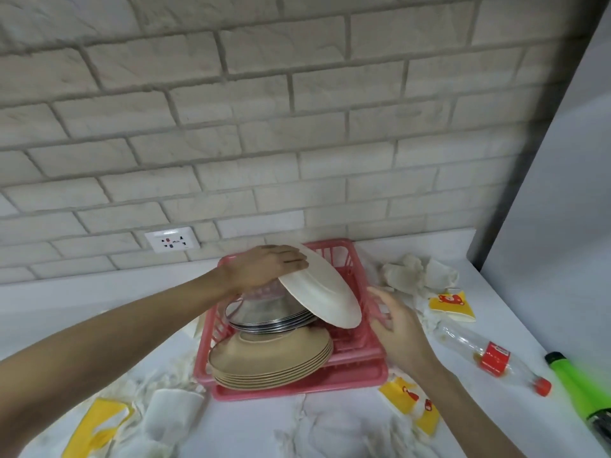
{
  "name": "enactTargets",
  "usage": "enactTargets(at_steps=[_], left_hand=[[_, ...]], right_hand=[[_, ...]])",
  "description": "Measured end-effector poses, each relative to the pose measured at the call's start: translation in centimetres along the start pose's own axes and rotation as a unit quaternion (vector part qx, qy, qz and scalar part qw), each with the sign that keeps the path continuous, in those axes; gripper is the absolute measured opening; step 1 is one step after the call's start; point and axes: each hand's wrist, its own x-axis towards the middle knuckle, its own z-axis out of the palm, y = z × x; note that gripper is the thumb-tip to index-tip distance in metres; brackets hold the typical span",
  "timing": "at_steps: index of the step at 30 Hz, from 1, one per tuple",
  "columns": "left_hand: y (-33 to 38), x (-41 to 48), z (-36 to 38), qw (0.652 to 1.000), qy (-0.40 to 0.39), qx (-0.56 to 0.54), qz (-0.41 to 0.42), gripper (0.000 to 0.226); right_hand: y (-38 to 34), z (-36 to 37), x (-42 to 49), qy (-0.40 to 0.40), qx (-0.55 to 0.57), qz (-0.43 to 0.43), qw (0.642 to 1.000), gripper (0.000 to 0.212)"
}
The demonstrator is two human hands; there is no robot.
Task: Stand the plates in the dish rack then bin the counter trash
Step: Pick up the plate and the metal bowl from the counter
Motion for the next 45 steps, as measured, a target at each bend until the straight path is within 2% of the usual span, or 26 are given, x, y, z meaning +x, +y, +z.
enactTargets(at_steps=[4, 8, 13, 16, 18, 20, 23, 25, 29, 31, 36, 41, 45], left_hand=[[0.1, -4.7, -2.8, 0.988, 0.053, -0.114, -0.091, 0.054], [1.7, -11.1, -5.8, 0.954, 0.112, -0.206, -0.185, 0.05], [4.6, -19.6, -8.1, 0.916, 0.154, -0.265, -0.26, 0.045], [6.6, -24.8, -9.4, 0.876, 0.18, -0.321, -0.313, 0.035], [7.8, -28.7, -9.7, 0.837, 0.189, -0.366, -0.36, 0.032], [8.7, -32.9, -9.4, 0.781, 0.197, -0.408, -0.429, 0.026], [9.5, -39.6, -9.1, 0.673, 0.23, -0.458, -0.533, 0.035], [9.7, -44.2, -8.6, 0.61, 0.254, -0.485, -0.572, 0.016], [9.3, -53.5, -5.4, 0.543, 0.253, -0.482, -0.639, 0.006], [9.5, -57.9, -3.0, 0.515, 0.239, -0.486, -0.664, 0.009], [10.3, -66.1, 3.8, 0.477, 0.196, -0.47, -0.716, 0.047], [11.0, -70.7, 9.0, 0.462, 0.121, -0.493, -0.727, 0.051], [11.1, -72.3, 11.1, 0.464, 0.085, -0.506, -0.722, 0.051]], right_hand=[[-0.8, 0.5, 1.6, 0.014, 0.039, 0.013, 0.999, 0.054], [-3.3, 2.3, 2.3, 0.006, 0.07, -0.019, 0.997, 0.06], [-7.7, 6.4, 2.0, -0.058, 0.109, -0.093, 0.988, 0.062], [-11.0, 9.3, 1.4, -0.114, 0.127, -0.14, 0.975, 0.058], [-14.1, 11.6, 0.6, -0.143, 0.161, -0.147, 0.965, 0.036], [-17.1, 14.4, -0.6, -0.167, 0.198, -0.119, 0.959, 0.014], [-20.9, 19.6, -2.7, -0.194, 0.202, -0.098, 0.955, 0.013], [-23.1, 23.9, -4.2, -0.225, 0.213, -0.076, 0.948, 0.011], [-26.1, 33.7, -7.3, -0.264, 0.205, -0.026, 0.942, 0.009], [-26.8, 38.5, -9.1, -0.285, 0.204, 0.018, 0.936, 0.008], [-27.5, 47.0, -13.1, -0.346, 0.177, 0.119, 0.913, 0.014], [-26.6, 52.1, -15.8, -0.361, 0.132, 0.174, 0.906, 0.03], [-26.6, 54.3, -16.8, -0.363, 0.098, 0.202, 0.904, 0.031]])
